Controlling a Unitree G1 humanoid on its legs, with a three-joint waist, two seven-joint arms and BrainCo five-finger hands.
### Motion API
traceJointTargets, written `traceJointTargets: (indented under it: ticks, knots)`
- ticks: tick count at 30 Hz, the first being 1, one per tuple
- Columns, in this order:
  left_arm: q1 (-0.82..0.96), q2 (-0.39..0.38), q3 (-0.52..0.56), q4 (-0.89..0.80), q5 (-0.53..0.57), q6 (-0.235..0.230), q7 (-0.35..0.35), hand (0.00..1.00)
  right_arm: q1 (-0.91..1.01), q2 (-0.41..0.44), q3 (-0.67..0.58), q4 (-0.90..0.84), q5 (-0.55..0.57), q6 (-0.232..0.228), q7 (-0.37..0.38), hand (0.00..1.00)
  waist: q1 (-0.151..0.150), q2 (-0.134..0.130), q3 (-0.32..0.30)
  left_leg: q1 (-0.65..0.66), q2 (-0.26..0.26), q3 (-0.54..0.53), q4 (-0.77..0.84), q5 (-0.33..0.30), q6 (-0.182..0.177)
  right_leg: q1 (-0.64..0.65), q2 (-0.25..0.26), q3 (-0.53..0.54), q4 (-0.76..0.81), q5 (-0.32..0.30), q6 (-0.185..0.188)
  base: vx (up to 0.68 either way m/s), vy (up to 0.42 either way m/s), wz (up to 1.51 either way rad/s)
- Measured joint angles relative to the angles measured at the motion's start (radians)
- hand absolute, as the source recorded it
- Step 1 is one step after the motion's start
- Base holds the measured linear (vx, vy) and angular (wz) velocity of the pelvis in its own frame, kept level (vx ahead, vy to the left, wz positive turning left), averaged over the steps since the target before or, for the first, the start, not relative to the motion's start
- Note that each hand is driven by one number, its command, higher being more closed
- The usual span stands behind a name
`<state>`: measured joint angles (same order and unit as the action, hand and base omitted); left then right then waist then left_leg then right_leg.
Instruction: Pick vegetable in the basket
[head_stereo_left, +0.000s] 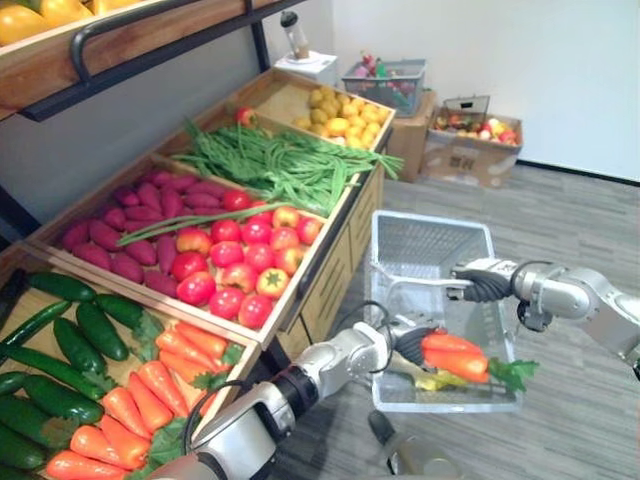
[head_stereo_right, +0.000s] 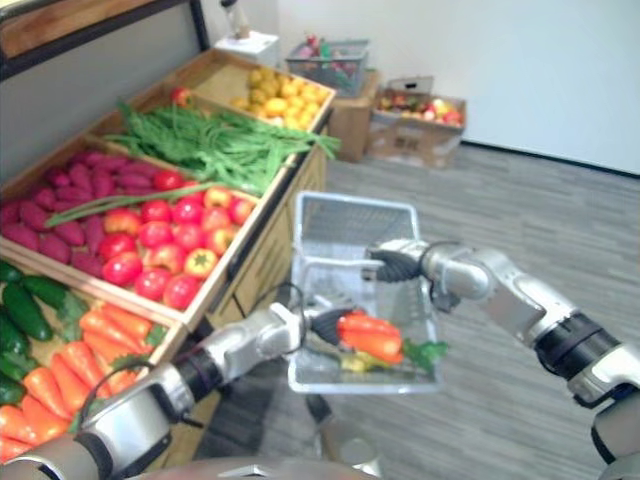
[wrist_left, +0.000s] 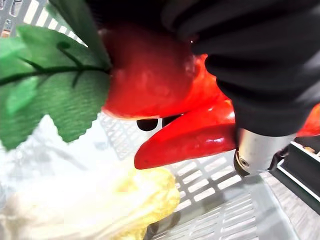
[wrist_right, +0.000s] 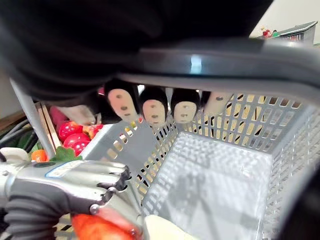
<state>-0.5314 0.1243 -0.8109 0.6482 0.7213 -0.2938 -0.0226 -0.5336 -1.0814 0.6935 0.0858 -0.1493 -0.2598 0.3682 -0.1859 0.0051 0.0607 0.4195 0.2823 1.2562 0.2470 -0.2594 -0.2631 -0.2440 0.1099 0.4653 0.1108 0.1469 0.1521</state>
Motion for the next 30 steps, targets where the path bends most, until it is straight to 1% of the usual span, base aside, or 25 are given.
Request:
traceJointTargets:
  ticks: [1, 3, 9, 12, 17, 19, 20, 22, 23, 24, 27, 28, 30]
  knots:
    - [-0.006, -0.012, 0.007, 0.021, 0.011, 0.008, 0.006, 0.00, 0.000, 0.000, 0.000, 0.000, 0.000, 0.002, 0.006, 1.00, 0.000, -0.001, 0.000, 0.000, 0.000, 0.001, 0.000, 0.000, 0.000, -0.001, 0.001, 0.001, 0.000, 0.001, -0.001, 0.00, 0.000, 0.00]
    - [-0.026, -0.031, 0.026, 0.060, 0.045, 0.016, 0.010, 0.00, 0.000, 0.000, 0.000, -0.002, 0.002, 0.010, 0.014, 1.00, 0.001, -0.001, 0.000, -0.001, 0.000, 0.004, 0.000, 0.001, -0.001, -0.005, 0.003, 0.004, 0.004, 0.001, -0.002, 0.00, 0.000, -0.04]
    - [-0.055, -0.090, 0.096, 0.127, 0.049, 0.063, 0.018, 0.00, 0.000, 0.000, -0.016, -0.005, 0.014, 0.030, 0.033, 1.00, 0.001, -0.006, 0.003, -0.001, -0.001, 0.006, -0.001, 0.003, -0.001, -0.012, 0.008, 0.006, 0.016, -0.001, -0.005, 0.00, 0.000, -0.01]
    - [-0.066, -0.101, 0.125, 0.141, 0.048, 0.066, 0.018, 0.00, 0.000, 0.000, -0.020, -0.005, 0.042, 0.038, 0.042, 1.00, 0.001, -0.013, 0.003, -0.001, -0.001, 0.004, -0.001, 0.004, -0.001, -0.011, 0.007, 0.005, 0.016, -0.001, -0.005, 0.00, 0.000, 0.00]
    - [-0.074, -0.106, 0.129, 0.152, 0.048, 0.077, 0.017, 0.00, 0.018, 0.000, -0.037, -0.014, 0.051, 0.041, 0.059, 1.00, 0.001, -0.017, 0.004, -0.004, -0.001, -0.004, -0.001, 0.005, 0.000, -0.009, 0.003, 0.000, 0.016, -0.002, -0.004, 0.00, 0.000, 0.04]
    - [-0.079, -0.113, 0.128, 0.152, 0.048, 0.079, 0.016, 0.00, 0.049, 0.000, -0.071, -0.026, 0.051, 0.045, 0.066, 1.00, 0.004, -0.018, 0.004, -0.007, -0.001, -0.009, -0.001, 0.005, 0.000, -0.009, -0.001, -0.004, 0.015, -0.001, -0.005, 0.00, 0.000, 0.07]
    - [-0.085, -0.113, 0.123, 0.152, 0.047, 0.079, 0.016, 0.00, 0.062, 0.000, -0.087, -0.032, 0.051, 0.050, 0.070, 1.00, 0.006, -0.018, 0.004, -0.009, -0.001, -0.011, -0.001, 0.005, 0.000, -0.009, -0.003, -0.006, 0.015, -0.001, -0.005, -0.01, -0.005, 0.10]
    - [-0.098, -0.112, 0.102, 0.139, 0.048, 0.080, 0.013, 0.00, 0.100, -0.001, -0.116, -0.042, 0.053, 0.057, 0.073, 1.00, 0.008, -0.031, 0.012, -0.018, 0.003, -0.021, -0.002, 0.001, -0.001, -0.002, -0.009, -0.013, 0.001, -0.009, -0.007, -0.01, -0.012, 0.16]
    - [-0.098, -0.107, 0.081, 0.121, 0.047, 0.080, 0.008, 0.00, 0.127, 0.000, -0.136, -0.046, 0.065, 0.060, 0.073, 1.00, 0.008, -0.027, 0.009, -0.019, 0.006, -0.029, -0.002, 0.000, -0.001, 0.006, -0.014, -0.020, -0.008, -0.009, -0.006, -0.01, -0.016, 0.22]
    - [-0.098, -0.095, 0.044, 0.070, 0.047, 0.080, 0.003, 0.00, 0.152, -0.002, -0.155, -0.049, 0.075, 0.061, 0.075, 1.00, 0.009, -0.027, 0.009, -0.021, 0.007, -0.038, -0.004, 0.001, 0.000, 0.010, -0.017, -0.029, -0.008, -0.001, -0.003, 0.00, -0.011, 0.19]
    - [-0.098, -0.066, -0.003, -0.055, 0.035, 0.072, -0.007, 0.00, 0.217, -0.001, -0.219, -0.070, 0.075, 0.065, 0.077, 1.00, 0.023, -0.027, 0.008, -0.034, 0.004, -0.061, -0.004, 0.001, 0.000, 0.009, -0.032, -0.045, -0.008, 0.003, -0.005, 0.00, 0.003, 0.22]
    - [-0.098, -0.055, -0.024, -0.101, 0.026, 0.065, -0.025, 0.00, 0.242, -0.001, -0.240, -0.071, 0.075, 0.068, 0.078, 1.00, 0.026, -0.029, 0.008, -0.040, 0.003, -0.076, -0.006, 0.001, 0.000, 0.012, -0.041, -0.057, -0.008, 0.004, -0.004, -0.01, 0.008, 0.38]
    - [-0.097, -0.033, -0.062, -0.156, 0.008, 0.052, -0.040, 0.00, 0.277, 0.002, -0.281, -0.071, 0.075, 0.071, 0.079, 1.00, 0.034, -0.030, 0.007, -0.049, -0.002, -0.102, -0.012, 0.001, 0.001, 0.017, -0.058, -0.076, -0.009, 0.004, -0.003, -0.02, 0.017, 0.37]
